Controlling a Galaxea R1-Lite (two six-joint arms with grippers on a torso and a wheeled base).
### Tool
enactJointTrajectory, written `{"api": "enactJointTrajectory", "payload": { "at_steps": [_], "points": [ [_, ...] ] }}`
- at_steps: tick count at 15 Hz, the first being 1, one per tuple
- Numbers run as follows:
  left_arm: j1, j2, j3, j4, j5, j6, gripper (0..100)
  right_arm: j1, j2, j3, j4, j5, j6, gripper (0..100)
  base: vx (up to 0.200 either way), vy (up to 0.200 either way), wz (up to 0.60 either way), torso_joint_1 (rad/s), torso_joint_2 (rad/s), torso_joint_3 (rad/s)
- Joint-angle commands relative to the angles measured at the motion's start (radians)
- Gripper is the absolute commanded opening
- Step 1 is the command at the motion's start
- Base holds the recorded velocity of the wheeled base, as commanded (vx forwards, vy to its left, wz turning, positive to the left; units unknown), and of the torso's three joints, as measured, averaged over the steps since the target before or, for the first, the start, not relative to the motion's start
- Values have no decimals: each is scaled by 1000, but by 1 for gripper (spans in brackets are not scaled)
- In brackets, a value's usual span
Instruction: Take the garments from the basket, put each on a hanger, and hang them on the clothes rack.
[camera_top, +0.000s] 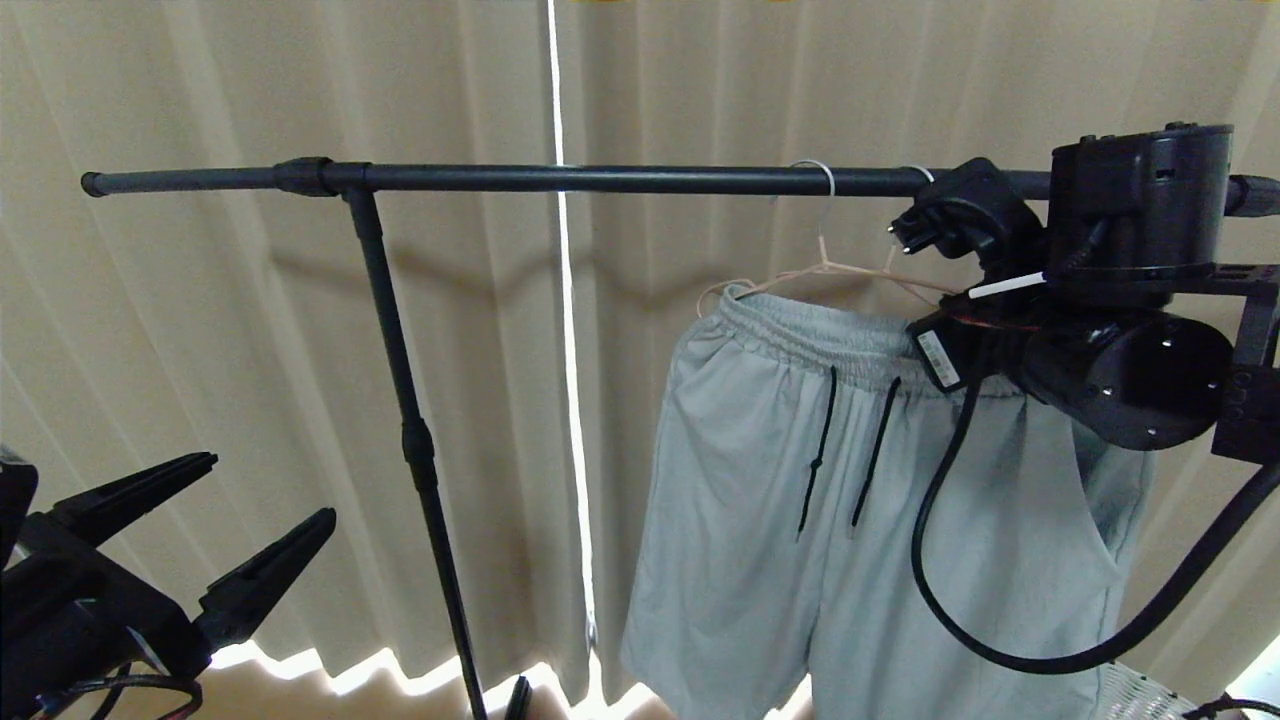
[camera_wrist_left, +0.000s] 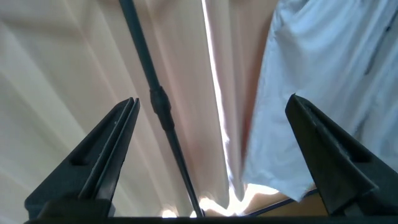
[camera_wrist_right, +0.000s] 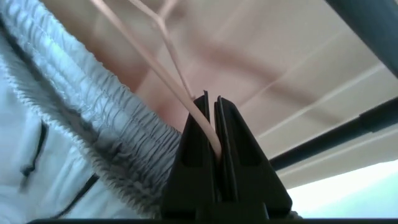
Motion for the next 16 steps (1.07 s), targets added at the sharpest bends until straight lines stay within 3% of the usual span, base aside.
{"api": "enactJointTrajectory", "payload": {
  "at_steps": [1,8,9,12,16],
  "points": [
    [0,1,0,0,0,0,100,15,7,-5,-2,2,0,0,0,0,0,0,0,0],
    [0,1,0,0,0,0,100,69,4,-10,-11,8,6,0,0,0,0,0,0,0],
    [0,0,0,0,0,0,100,78,2,-10,-11,8,6,100,0,0,0,0,0,0],
    [0,-3,0,0,0,1,100,108,-9,3,-12,17,31,100,0,0,0,0,0,0],
    [2,-8,0,0,1,1,100,113,-50,46,-17,123,72,100,0,0,0,0,0,0]
  ]
}}
